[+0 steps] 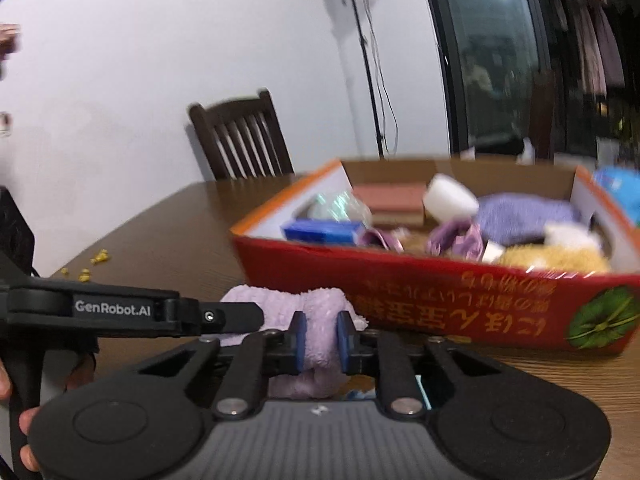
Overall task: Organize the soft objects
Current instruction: 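Close both tools on the folded lavender towel, then lift the lavender towel with both tools and carry it over the box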
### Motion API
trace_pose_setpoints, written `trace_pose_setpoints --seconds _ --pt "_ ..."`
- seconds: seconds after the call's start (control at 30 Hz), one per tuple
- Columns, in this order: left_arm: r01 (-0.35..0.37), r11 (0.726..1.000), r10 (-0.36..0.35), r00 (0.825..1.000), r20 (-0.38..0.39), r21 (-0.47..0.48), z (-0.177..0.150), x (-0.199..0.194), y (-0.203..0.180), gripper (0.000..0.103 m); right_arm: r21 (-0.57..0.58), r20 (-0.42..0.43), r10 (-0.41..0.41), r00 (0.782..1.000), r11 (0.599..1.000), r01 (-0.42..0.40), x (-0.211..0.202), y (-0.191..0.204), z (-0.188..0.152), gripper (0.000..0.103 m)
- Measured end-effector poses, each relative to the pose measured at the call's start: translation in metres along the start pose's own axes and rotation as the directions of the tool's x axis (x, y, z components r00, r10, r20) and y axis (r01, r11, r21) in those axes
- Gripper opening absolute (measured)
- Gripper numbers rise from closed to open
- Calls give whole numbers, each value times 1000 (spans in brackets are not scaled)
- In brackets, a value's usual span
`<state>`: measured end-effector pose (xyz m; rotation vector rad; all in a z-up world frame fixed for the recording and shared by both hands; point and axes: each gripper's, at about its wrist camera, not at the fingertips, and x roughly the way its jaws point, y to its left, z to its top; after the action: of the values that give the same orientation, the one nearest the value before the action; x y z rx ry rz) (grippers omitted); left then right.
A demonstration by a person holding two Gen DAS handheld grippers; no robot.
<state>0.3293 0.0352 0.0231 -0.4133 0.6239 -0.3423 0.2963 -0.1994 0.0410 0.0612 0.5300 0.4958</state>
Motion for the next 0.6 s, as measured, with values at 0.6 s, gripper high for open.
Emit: trace_pose_setpoints --seconds 0.6 --pt "79 978 -88 995 41 195 -95 -105 -125 26 -6 106 -33 994 999 34 -199 14 -74 16"
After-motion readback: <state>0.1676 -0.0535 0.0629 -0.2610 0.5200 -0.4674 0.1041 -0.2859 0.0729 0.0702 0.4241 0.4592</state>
